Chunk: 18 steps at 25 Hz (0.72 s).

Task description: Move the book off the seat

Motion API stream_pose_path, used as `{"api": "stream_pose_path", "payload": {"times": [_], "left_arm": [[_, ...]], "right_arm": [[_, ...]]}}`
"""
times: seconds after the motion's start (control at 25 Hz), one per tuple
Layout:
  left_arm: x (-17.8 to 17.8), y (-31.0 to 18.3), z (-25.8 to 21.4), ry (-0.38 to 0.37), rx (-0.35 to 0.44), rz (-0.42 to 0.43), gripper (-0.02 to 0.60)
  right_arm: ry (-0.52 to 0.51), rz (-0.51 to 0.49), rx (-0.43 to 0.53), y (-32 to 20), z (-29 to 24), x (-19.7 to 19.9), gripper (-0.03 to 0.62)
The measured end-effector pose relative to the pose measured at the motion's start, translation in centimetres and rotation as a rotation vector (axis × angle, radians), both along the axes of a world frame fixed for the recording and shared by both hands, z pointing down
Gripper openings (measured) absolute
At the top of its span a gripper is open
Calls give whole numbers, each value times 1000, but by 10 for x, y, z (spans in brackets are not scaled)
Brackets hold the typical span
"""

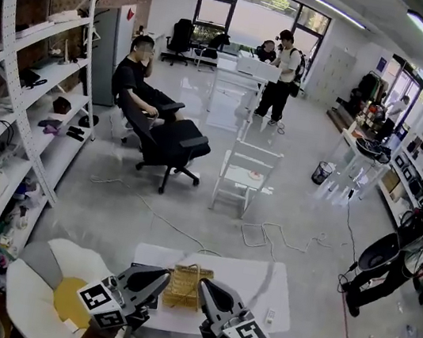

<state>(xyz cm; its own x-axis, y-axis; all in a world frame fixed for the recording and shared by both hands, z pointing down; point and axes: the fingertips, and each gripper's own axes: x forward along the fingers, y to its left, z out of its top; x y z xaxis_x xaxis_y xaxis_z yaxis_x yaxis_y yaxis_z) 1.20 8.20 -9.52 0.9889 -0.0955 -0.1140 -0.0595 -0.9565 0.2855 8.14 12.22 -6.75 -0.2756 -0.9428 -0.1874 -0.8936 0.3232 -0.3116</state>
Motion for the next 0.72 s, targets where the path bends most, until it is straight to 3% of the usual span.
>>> {"api": "stream_pose_path", "payload": {"times": [0.2, 0.36, 0.56, 0.72], "left_arm": [[-5, -14, -6, 19, 8, -37, 5], [-4, -22, -4, -12, 62, -94, 5], [7, -14, -2, -53, 65, -29, 5], [15, -14, -6, -5, 11, 6, 5]], "right_arm": [[22, -17, 13, -14, -4, -4, 12], [20, -25, 17, -21, -4, -2, 12], [17, -12, 27, -26, -5, 3, 12], [16, -6, 36, -30, -7, 5, 12]]}}
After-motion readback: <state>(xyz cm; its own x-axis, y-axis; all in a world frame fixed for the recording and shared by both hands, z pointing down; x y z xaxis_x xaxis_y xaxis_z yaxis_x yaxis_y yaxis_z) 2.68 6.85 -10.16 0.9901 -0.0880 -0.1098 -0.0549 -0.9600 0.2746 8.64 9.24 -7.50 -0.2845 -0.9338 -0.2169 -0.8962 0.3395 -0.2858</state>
